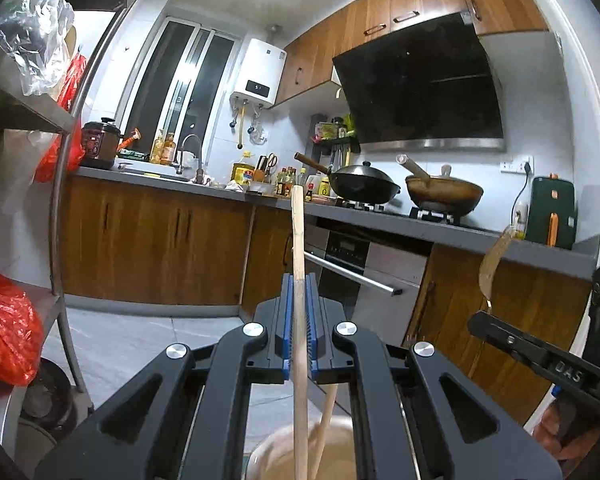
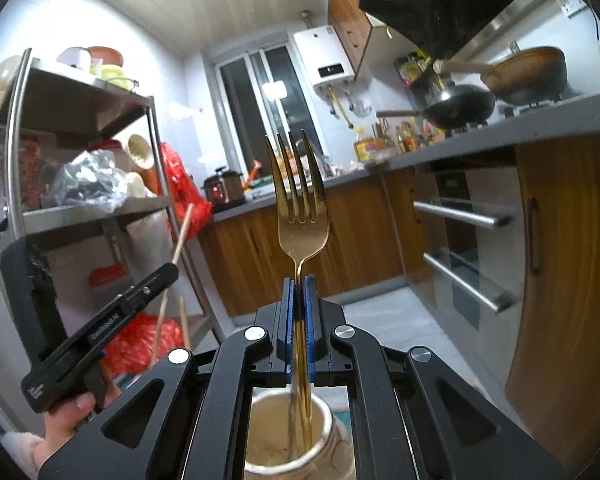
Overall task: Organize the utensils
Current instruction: 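Lower the chopstick into the tall holder with left tool while right lowers gold fork into small holder, then open both tools and withdraw them from the holder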
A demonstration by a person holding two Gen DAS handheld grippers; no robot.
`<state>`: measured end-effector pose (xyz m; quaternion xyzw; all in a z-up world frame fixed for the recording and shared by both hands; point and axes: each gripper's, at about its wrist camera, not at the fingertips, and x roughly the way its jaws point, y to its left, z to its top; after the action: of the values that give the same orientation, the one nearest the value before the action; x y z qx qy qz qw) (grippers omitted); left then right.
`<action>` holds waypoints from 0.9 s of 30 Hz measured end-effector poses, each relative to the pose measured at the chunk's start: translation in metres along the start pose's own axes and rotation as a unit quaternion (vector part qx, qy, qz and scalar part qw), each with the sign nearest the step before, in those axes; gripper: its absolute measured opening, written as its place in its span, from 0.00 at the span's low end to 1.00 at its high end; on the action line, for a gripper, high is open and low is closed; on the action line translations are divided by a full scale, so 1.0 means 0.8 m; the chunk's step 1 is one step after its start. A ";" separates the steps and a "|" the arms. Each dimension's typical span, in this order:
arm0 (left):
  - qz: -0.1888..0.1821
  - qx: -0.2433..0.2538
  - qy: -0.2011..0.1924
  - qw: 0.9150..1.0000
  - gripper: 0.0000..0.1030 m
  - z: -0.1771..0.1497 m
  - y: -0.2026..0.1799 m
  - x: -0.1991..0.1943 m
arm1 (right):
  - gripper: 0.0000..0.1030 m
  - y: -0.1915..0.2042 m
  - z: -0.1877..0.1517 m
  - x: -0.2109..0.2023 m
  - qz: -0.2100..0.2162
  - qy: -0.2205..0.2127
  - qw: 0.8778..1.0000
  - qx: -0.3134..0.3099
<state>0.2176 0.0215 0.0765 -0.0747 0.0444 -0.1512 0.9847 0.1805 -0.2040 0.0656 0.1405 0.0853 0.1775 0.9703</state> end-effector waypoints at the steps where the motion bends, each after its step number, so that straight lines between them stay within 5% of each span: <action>1: 0.001 0.006 0.001 1.000 0.06 -0.004 0.000 -0.005 | 0.06 -0.001 -0.004 0.001 -0.002 0.005 1.000 0.000; 14: 0.008 0.002 0.052 0.999 0.06 -0.047 0.012 -0.068 | 0.06 -0.002 -0.033 0.000 -0.002 0.051 0.999 -0.017; 27: 0.030 0.024 0.067 0.997 0.07 -0.055 0.011 -0.062 | 0.06 -0.007 -0.037 0.006 -0.022 0.068 0.997 -0.009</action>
<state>0.1679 0.0392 0.0353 -0.0396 0.1084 -0.1270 0.9852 0.1805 -0.2003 0.0350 0.1173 0.1524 0.1663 0.9672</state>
